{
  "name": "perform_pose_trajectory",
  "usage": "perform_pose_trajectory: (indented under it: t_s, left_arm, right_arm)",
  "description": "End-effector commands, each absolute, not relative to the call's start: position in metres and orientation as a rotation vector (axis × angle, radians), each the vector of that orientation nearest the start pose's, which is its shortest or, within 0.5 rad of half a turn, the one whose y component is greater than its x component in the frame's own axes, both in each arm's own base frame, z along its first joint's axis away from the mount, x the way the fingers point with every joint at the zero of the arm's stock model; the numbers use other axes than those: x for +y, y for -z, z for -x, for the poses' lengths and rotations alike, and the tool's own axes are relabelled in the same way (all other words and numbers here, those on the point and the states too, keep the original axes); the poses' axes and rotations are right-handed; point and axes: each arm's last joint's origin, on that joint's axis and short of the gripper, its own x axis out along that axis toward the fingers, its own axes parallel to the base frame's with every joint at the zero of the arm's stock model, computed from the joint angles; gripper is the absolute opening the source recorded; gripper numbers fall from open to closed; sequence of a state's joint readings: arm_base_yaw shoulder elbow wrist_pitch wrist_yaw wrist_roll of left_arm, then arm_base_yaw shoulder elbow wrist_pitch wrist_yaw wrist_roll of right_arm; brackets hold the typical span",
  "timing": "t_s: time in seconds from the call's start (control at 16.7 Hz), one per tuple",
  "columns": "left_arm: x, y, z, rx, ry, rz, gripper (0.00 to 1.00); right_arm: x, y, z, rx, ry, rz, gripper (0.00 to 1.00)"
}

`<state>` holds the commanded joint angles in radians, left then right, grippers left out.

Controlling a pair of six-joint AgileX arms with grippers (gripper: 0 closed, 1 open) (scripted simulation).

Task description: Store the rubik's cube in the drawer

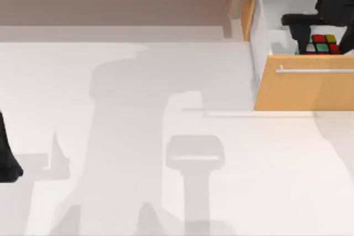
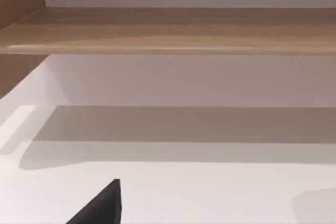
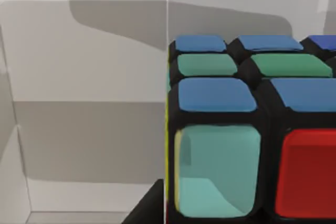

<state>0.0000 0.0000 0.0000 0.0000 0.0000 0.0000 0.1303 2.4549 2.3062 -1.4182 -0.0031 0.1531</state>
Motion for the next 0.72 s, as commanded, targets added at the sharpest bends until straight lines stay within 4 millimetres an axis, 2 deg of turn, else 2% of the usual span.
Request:
perform_pose_trajectory:
  t_s: [0.18, 0.72]
  left_arm:
    - [-0.0012, -0.16, -0.1057, 0.0, 0.0, 0.0, 1.0]
    - [-0.0012, -0.16, -0.1057, 0.0, 0.0, 0.0, 1.0]
  right_arm:
    - [0.0693, -0.1915, -0.4767, 1.568, 0.001, -0.016, 0.0]
    - [0.0693, -0.1915, -0.4767, 1.568, 0.001, -0.016, 0.68]
